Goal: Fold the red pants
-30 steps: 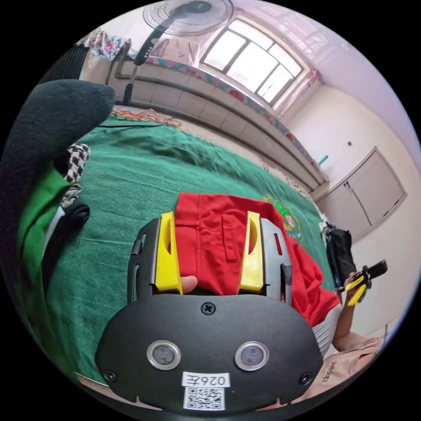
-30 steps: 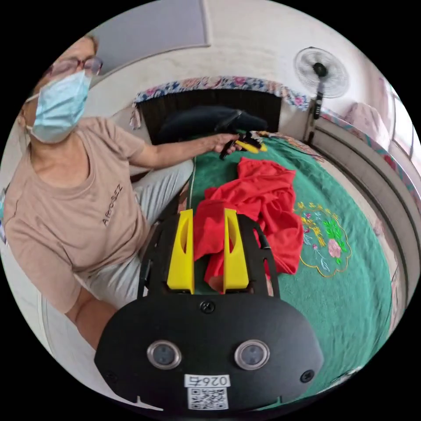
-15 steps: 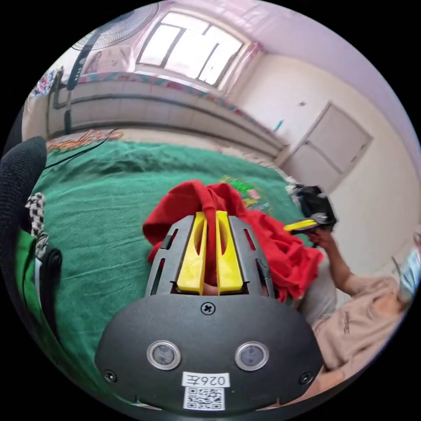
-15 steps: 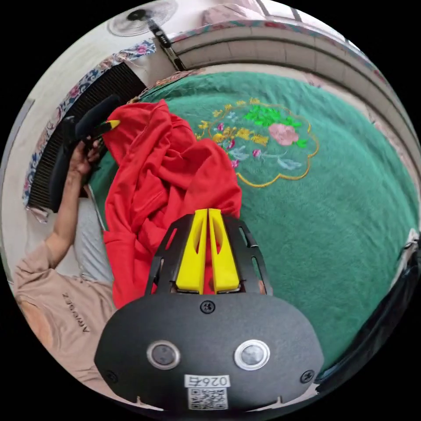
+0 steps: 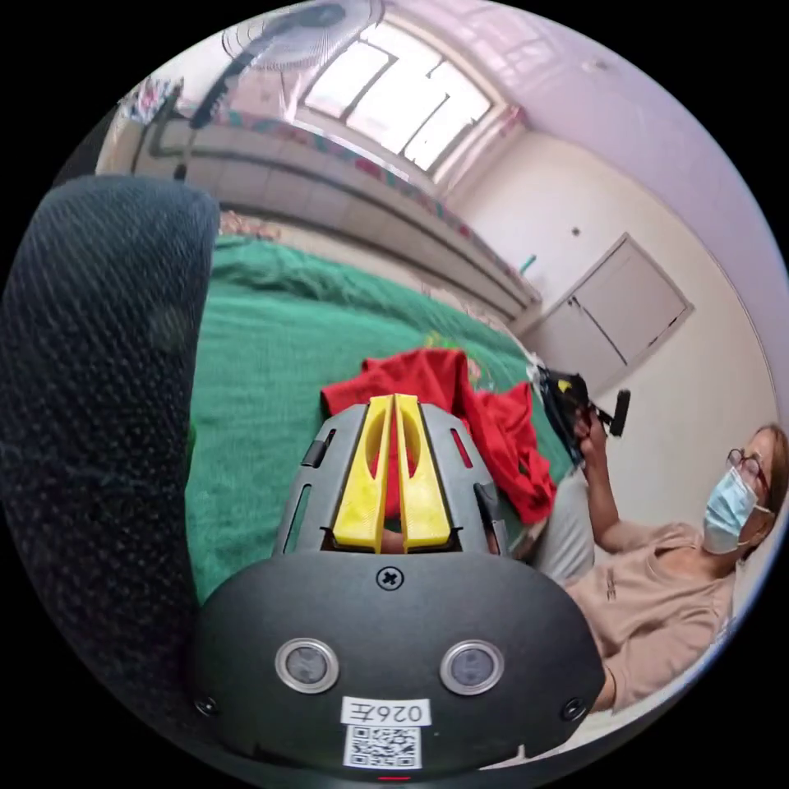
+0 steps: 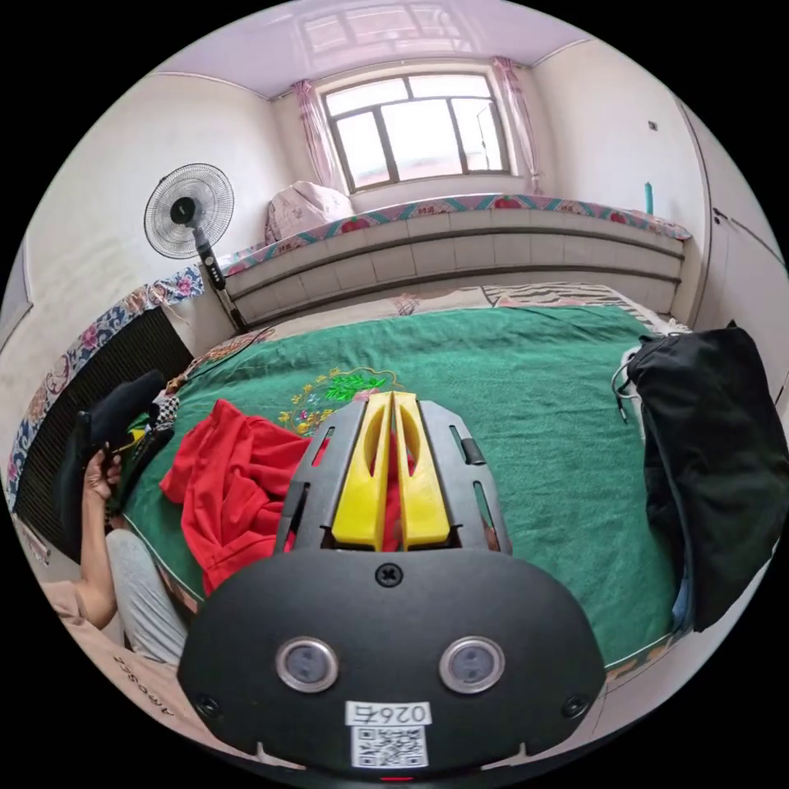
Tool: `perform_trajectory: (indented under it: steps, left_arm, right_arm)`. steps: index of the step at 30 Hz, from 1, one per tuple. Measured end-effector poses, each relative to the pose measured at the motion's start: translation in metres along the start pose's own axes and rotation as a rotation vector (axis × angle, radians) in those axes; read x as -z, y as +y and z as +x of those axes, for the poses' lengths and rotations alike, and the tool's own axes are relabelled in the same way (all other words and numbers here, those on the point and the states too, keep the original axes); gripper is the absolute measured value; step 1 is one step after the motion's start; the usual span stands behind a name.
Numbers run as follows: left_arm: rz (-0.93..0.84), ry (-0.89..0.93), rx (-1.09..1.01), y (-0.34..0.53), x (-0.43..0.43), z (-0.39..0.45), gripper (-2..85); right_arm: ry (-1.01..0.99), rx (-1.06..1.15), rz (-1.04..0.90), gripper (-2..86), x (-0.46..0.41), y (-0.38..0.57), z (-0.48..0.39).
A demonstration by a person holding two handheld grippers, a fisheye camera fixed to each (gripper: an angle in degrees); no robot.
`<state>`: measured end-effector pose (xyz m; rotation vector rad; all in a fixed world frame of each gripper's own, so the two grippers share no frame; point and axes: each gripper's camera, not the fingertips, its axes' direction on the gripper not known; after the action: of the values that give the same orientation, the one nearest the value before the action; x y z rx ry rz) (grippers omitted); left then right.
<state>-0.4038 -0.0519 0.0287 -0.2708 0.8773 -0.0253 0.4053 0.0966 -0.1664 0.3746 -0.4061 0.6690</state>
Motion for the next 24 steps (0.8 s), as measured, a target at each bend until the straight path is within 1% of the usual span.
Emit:
perform_trajectory:
  steps: [1,2,3,4,5,6,7,8,9,10,11,12,13,14,15,16,17,18,19,20,21,22,23,24]
  left_arm:
    - [0.075,-0.021,-0.038,-0.008,-0.001,0.013,4.1]
    - [0.097,-0.042,-0.054,-0.013,-0.005,0.019,5.9]
    - [0.117,-0.095,-0.073,-0.025,-0.018,0.028,10.9]
    - [0.105,-0.133,-0.077,-0.037,-0.037,0.033,16.1]
    - [0.085,-0.144,-0.07,-0.043,-0.05,0.033,18.8]
    - [0.02,-0.153,-0.056,-0.054,-0.079,0.03,21.2]
    - [-0.082,-0.139,-0.06,-0.062,-0.113,0.026,20.7]
    - [-0.152,-0.122,-0.064,-0.065,-0.132,0.023,16.2]
    - [-0.355,-0.053,-0.065,-0.066,-0.176,0.018,7.3]
    - [-0.604,0.049,-0.068,-0.061,-0.217,0.016,4.0]
    - [-0.66,0.08,-0.094,-0.058,-0.226,0.019,2.3]
    - [-0.659,0.127,-0.17,-0.06,-0.219,0.03,1.7]
    - [-0.646,0.236,-0.259,-0.063,-0.2,0.046,1.2]
    - [-0.629,0.301,-0.313,-0.063,-0.187,0.055,1.0]
    - [-0.593,0.413,-0.449,-0.057,-0.157,0.075,0.6]
    - [-0.567,0.454,-0.584,-0.045,-0.128,0.091,0.4]
    - [-0.549,0.46,-0.65,-0.037,-0.114,0.097,0.3]
    - [-0.494,0.461,-0.779,-0.018,-0.086,0.106,0.0]
    - [-0.404,0.462,-0.884,-0.002,-0.06,0.108,-0.2]
    - [-0.345,0.45,-0.908,0.003,-0.049,0.106,-0.3]
    - [-0.209,0.388,-0.886,0.003,-0.029,0.096,-0.4]
    - [-0.082,0.334,-0.796,-0.004,-0.015,0.079,-0.4]
    - [-0.032,0.322,-0.734,-0.008,-0.01,0.068,-0.3]
    - [0.036,0.328,-0.595,-0.019,-0.003,0.041,-0.2]
  right_arm:
    - [-0.029,0.008,-0.046,1.0,-0.009,-0.001,0.002]
    - [-0.043,0.013,-0.072,1.6,-0.014,-0.002,0.002]
    - [-0.067,0.025,-0.128,2.9,-0.026,-0.004,0.001]
    - [-0.072,0.034,-0.184,4.4,-0.039,-0.005,0.0]
    - [-0.071,0.04,-0.211,5.3,-0.046,-0.005,-0.001]
    - [-0.057,0.053,-0.266,6.6,-0.061,-0.005,-0.002]
    - [-0.029,0.06,-0.324,7.4,-0.078,-0.004,-0.001]
    - [-0.023,0.068,-0.361,6.2,-0.088,-0.003,-0.001]
    - [-0.032,0.108,-0.463,3.9,-0.112,-0.001,-0.003]
    - [-0.049,0.175,-0.574,1.4,-0.133,0.001,-0.006]
    - [-0.038,0.19,-0.585,0.1,-0.137,0.001,-0.006]
    - [-0.021,0.22,-0.534,-0.6,-0.13,-0.004,-0.006]
    - [-0.004,0.218,-0.412,-1.0,-0.107,-0.013,-0.003]
    - [-0.013,0.21,-0.347,-1.1,-0.094,-0.016,0.001]
    - [-0.057,0.188,-0.224,-1.2,-0.068,-0.02,0.012]
    - [-0.06,0.131,-0.127,-1.1,-0.05,-0.019,0.028]
    - [-0.03,0.098,-0.09,-1.1,-0.043,-0.018,0.037]
    - [0.05,0.038,-0.042,-1.1,-0.035,-0.015,0.054]
    - [0.089,-0.021,-0.027,-1.1,-0.032,-0.013,0.072]
    - [0.083,-0.05,-0.023,-1.1,-0.031,-0.013,0.08]
    - [0.033,-0.104,-0.023,-1.1,-0.031,-0.013,0.095]
    - [-0.034,-0.14,-0.029,-1.1,-0.035,-0.014,0.106]
    - [-0.06,-0.148,-0.034,-1.1,-0.037,-0.014,0.11]
    - [-0.085,-0.149,-0.054,-1.1,-0.042,-0.015,0.113]
